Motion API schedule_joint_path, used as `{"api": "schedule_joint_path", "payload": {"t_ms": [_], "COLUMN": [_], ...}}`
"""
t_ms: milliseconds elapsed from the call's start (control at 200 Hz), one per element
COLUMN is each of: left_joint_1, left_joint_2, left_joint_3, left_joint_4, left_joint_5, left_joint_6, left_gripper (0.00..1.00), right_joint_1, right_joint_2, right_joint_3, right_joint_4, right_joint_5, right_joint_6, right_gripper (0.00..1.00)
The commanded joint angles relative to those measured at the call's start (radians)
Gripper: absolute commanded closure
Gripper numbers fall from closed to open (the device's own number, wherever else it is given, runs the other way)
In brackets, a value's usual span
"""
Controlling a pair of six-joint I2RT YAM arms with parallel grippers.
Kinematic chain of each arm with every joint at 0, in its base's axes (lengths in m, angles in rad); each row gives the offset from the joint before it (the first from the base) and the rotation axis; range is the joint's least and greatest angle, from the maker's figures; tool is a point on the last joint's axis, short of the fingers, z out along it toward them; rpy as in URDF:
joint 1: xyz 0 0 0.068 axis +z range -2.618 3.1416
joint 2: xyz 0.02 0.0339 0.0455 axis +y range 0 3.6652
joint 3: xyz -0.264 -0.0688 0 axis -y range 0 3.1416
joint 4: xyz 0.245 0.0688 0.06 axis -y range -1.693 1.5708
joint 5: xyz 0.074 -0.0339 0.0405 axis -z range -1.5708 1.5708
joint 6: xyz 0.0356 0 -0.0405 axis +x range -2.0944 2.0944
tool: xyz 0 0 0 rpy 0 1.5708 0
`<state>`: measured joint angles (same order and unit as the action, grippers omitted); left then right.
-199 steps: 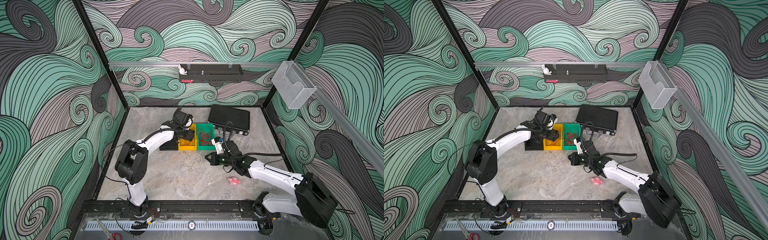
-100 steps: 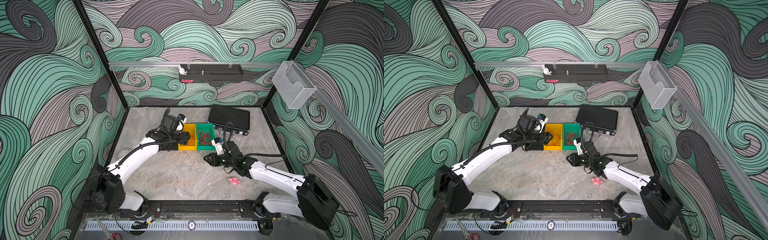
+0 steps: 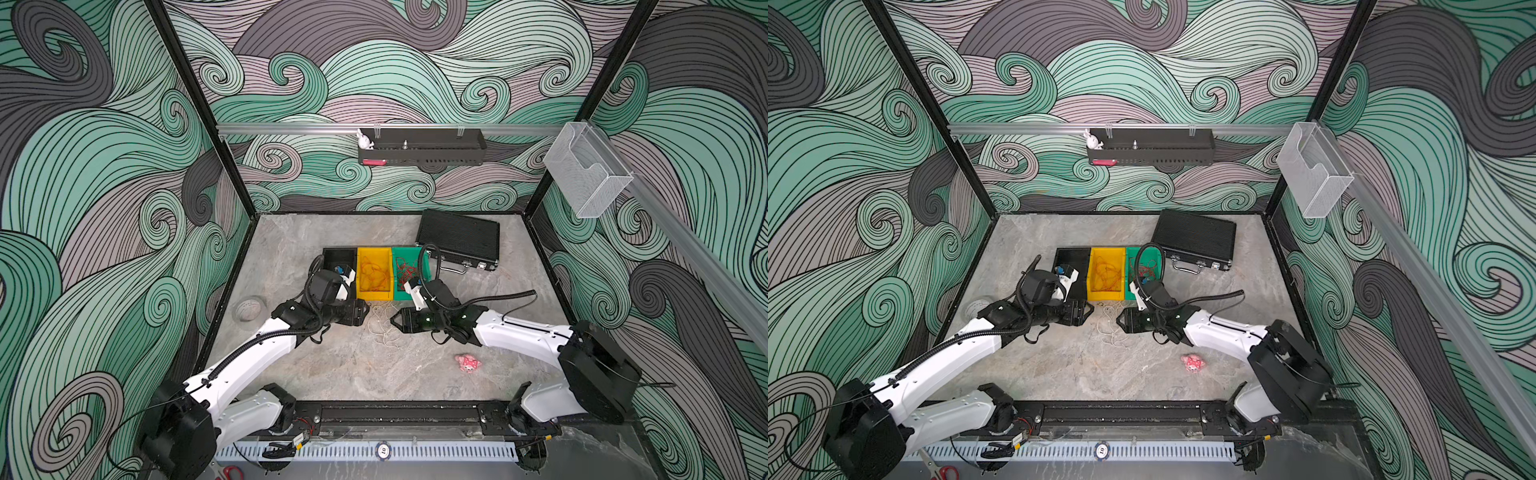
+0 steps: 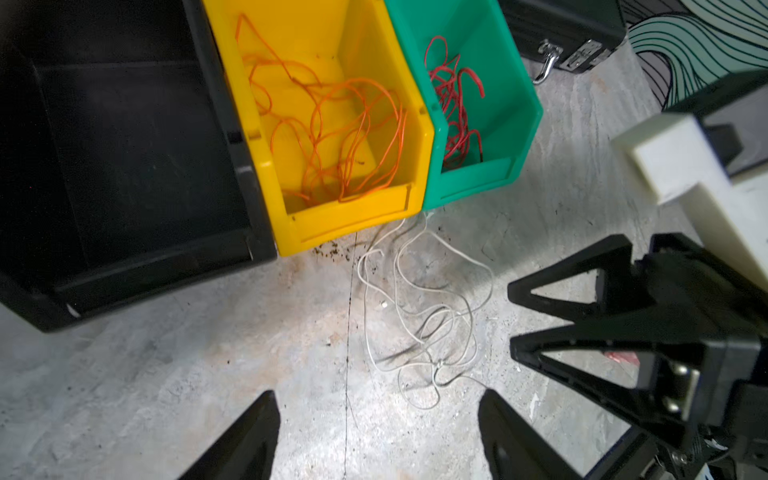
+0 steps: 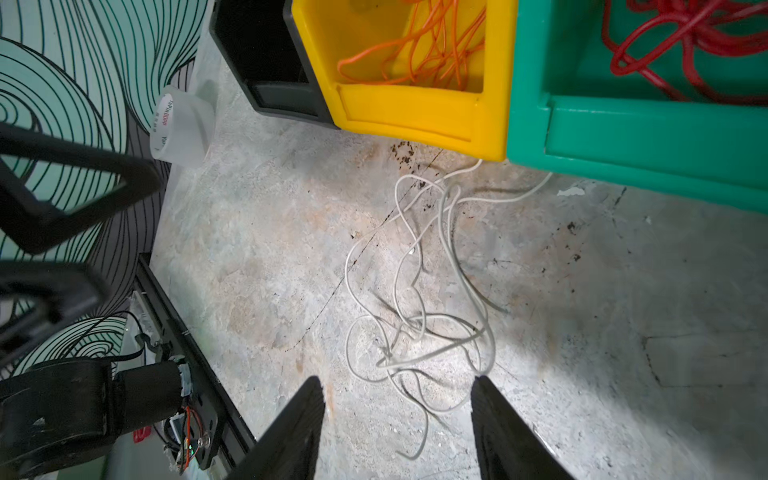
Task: Untangle the cables
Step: 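Move the left gripper back down over the white cable tangle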
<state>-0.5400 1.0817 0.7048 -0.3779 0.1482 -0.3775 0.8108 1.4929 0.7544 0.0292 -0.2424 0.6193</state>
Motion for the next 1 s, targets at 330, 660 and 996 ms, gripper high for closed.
{"api": "schedule_joint_path", "payload": {"t_ms": [330, 660, 996], "left_joint_1": [-0.008, -0.009, -0.01], "left_joint_2": [-0.058, -0.033, 0.045], "left_joint_3": [-0.11, -0.132, -0.18], "left_joint_4": [0.092, 0.127, 0.25], "left_joint_5": [0.019, 0.046, 0.122], "left_joint_6": [-0.103, -0.119, -0.176], "left_gripper": [0.21, 0.2, 0.2], "right_joint_1": [0.116, 0.132, 0.11], "right_joint_2": [0.199, 0.201, 0.097], "right_joint_3": [0.175, 0.156, 0.083], "right_joint_4": [-0.196, -0.206, -0.123], "right_joint_5": [0.213, 0.255, 0.139], "right_joint_6": [-0.08, -0.084, -0.103], "right_gripper": [0.46, 0.85, 1.0]}}
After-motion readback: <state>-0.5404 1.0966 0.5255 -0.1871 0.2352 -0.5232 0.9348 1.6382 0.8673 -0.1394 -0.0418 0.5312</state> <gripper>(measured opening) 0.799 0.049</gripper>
